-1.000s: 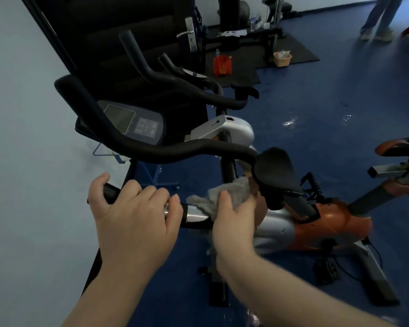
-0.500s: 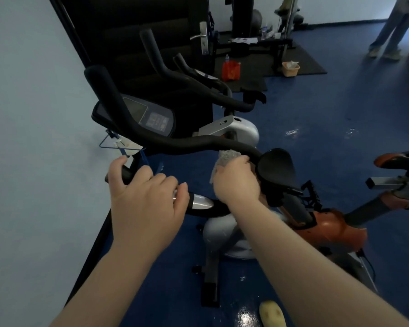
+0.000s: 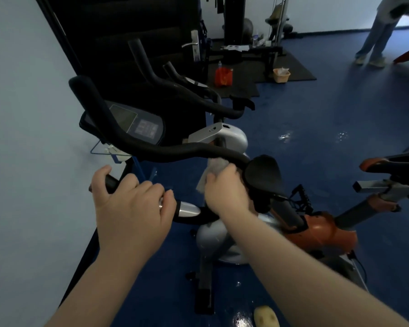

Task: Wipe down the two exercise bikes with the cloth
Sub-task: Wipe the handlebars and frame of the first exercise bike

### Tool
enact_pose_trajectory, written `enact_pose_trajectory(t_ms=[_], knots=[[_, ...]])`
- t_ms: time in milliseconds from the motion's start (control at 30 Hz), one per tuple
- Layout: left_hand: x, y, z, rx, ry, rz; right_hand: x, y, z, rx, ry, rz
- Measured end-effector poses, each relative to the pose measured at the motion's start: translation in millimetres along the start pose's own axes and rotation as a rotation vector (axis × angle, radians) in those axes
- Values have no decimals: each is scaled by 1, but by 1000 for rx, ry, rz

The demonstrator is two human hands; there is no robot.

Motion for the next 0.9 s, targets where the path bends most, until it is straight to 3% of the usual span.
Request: enact_pose_trajectory(t_ms=[100,233,333,400,467,600,767,900], knots=[[0,0,0,-2,6,-16,3,3,5,75,-6,11],[-3,1,1,-57,4,-40,-51,-16,-4,304,54,280],[-5,10,14,-284,-137,-56,-76,-14,-7,218,40,466],[-13,27,24,-459,-256,37,-91,5,-5,92,-46,631],[-28,46,28,-535,-318,211,-102,26,-6,40,26,788],[-51,54,20,-715,-267,461,-91,27,7,-103,147,997],[-58,44,16,-997,-183,540,-91,66,-12,-177,-48,903],[-58,44,19,-1100,-181,595,-109,114,-24,-51,-81,1036]])
Point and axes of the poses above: each hand's wrist, its own x-axis towards the middle knuckle, its own z-axis out of the back of the hand, y = z × x, the point moved 7 cm from there along x, towards the middle knuckle, and after that the axes turned 7 degrees about -z, right-handed, at the moved point
